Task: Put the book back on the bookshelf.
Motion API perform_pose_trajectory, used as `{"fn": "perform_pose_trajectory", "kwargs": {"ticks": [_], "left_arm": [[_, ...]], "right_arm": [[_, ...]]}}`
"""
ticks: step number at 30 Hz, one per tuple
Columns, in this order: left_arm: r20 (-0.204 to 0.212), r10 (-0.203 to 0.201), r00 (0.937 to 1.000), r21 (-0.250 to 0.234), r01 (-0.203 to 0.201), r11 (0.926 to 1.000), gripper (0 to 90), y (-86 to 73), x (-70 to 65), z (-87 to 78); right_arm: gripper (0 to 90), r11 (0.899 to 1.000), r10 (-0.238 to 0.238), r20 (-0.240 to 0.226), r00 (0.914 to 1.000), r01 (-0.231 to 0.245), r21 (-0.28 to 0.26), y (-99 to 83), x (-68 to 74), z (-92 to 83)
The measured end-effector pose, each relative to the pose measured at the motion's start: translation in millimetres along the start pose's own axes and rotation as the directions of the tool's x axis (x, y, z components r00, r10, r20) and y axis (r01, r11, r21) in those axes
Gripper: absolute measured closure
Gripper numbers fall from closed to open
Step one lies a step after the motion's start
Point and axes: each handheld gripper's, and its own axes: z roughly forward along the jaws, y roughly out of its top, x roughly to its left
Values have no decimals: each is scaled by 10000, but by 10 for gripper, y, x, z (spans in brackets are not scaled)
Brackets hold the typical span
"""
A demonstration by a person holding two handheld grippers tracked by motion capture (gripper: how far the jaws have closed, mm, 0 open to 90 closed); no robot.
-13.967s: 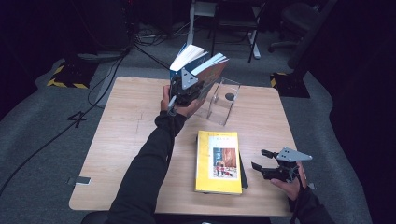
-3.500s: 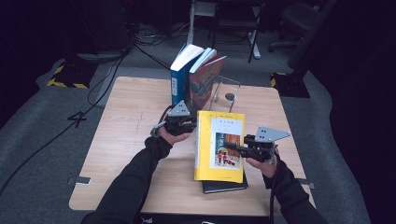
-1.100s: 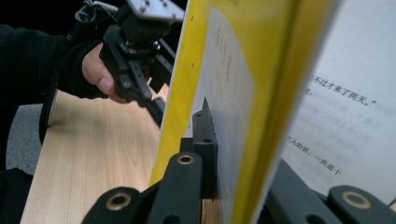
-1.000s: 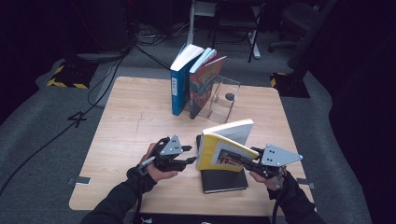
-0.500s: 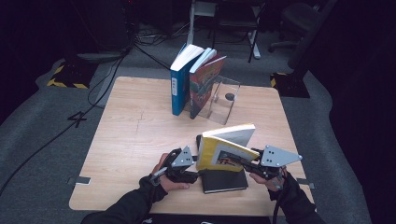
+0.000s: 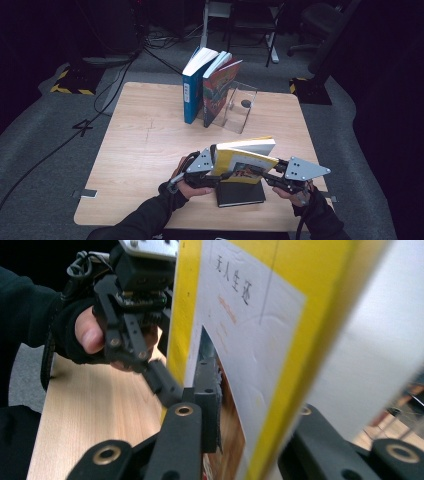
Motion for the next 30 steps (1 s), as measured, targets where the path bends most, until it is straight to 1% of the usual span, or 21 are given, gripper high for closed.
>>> {"fn": "perform_pose_trajectory", "kwargs": {"ticks": [1, 3, 4, 6, 7, 8, 9, 12, 13, 14, 15, 17, 18, 20, 21, 22, 23, 24, 27, 29, 30], "left_arm": [[-53, 8, 10000, -40, -8, 10000, 568, 17, 2, -5], [65, 1, 10000, -252, 0, 9997, 582, 60, 13, -17], [-28, 41, 10000, -264, -42, 9996, 589, 77, 11, -21], [-85, 119, 9999, -312, -122, 9994, 596, 109, 8, -35], [-137, 192, 9997, -380, -198, 9991, 601, 131, 4, -48], [-218, 217, 9995, -355, -225, 9991, 611, 147, 0, -60], [-246, 212, 9995, -407, -222, 9989, 611, 157, -2, -66], [-242, 248, 9994, -518, -260, 9983, 636, 187, 5, -97], [-197, 266, 9995, -547, -277, 9981, 645, 190, 10, -104], [-152, 291, 9995, -553, -299, 9980, 669, 190, 13, -107], [-104, 264, 9996, -562, -269, 9981, 669, 188, 9, -109], [18, 352, 9994, -522, -351, 9980, 692, 192, 1, -120], [95, 366, 9993, -517, -361, 9980, 706, 193, -2, -122], [247, 426, 9988, -503, -413, 9979, 729, 193, -9, -124], [298, 442, 9986, -496, -427, 9979, 732, 195, -10, -124], [298, 442, 9986, -496, -427, 9979, 733, 195, -10, -124], [299, 465, 9985, -474, -451, 9979, 733, 196, -13, -125], [292, 481, 9984, -465, -467, 9978, 735, 198, -15, -124], [266, 498, 9984, -474, -485, 9977, 734, 199, -14, -123], [289, 510, 9983, -554, -493, 9972, 722, 203, -10, -126], [317, 526, 9981, -699, -503, 9963, 712, 215, -6, -131]], "right_arm": [[750, 10000, 13, 100, 9999, -13, 23, -5, -6, -29], [717, 10000, 57, 295, 9995, -59, 55, -14, -15, -80], [707, 9999, 116, 372, 9992, -118, 71, -20, -22, -108], [673, 9998, 171, 495, 9986, -173, 31, -32, -42, -158], [655, 9996, 282, 500, 9983, -282, -17, -42, -56, -186], [627, 9992, 405, 709, 9967, -406, 8, -72, -89, -244], [627, 9992, 405, 709, 9967, -406, 8, -72, -89, -244], [587, 9985, 540, 993, 9936, -546, 39, -113, -128, -299], [569, 9976, 689, 1061, 9920, -697, 39, -135, -147, -319], [558, 9973, 702, 1170, 9906, -721, 121, -168, -177, -337], [558, 9973, 702, 1170, 9906, -721, 121, -168, -177, -337], [533, 9949, 978, 1240, 9875, -999, 111, -219, -210, -343], [512, 9925, 1160, 1364, 9838, -1202, 229, -259, -231, -334], [480, 9881, 1405, 1454, 9794, -1480, 423, -325, -262, -293], [454, 9845, 1592, 1415, 9770, -1678, 509, -374, -278, -251], [454, 9845, 1592, 1415, 9770, -1678, 509, -374, -278, -251], [431, 9803, 1760, 1338, 9753, -1859, 659, -411, -286, -207], [420, 9776, 1846, 1251, 9748, -1952, 786, -437, -292, -166], [425, 9731, 1955, 941, 9762, -2050, 1048, -514, -285, -38], [434, 9713, 1956, 778, 9776, -2041, 1225, -535, -258, 25], [440, 9718, 1899, 714, 9792, -1978, 1285, -538, -248, 45]]}}
